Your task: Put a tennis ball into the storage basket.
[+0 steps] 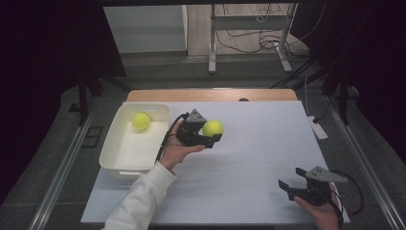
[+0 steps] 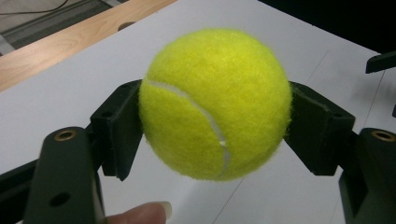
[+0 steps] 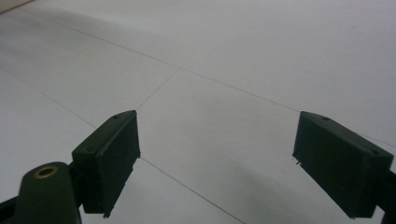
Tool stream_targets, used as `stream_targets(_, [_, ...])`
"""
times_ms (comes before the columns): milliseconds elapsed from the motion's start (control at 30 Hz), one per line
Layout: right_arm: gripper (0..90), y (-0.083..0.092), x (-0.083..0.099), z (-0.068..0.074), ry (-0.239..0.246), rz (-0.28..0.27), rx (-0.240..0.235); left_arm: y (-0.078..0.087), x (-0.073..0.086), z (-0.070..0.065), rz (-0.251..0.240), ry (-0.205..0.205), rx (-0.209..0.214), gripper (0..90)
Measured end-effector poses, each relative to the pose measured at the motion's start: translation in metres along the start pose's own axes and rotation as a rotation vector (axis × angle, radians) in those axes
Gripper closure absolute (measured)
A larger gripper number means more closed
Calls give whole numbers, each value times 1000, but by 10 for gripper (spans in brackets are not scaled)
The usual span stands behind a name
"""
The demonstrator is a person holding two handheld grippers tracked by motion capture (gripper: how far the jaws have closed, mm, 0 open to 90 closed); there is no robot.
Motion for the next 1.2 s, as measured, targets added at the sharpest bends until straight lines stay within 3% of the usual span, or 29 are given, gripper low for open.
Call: stream_targets(1200, [149,0,0,-1,-3,3,8,37,21,28,-24,68,-78,272])
Point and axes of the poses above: each handheld gripper's, and its own axes: y roughly backward along the jaws, x roughly out of its underside, z roughly to its left, the point moved 4 cm from there along -y, roughly forward along the jaws, and after that the axes turned 8 degrees about -y, right-handed, at the moved point
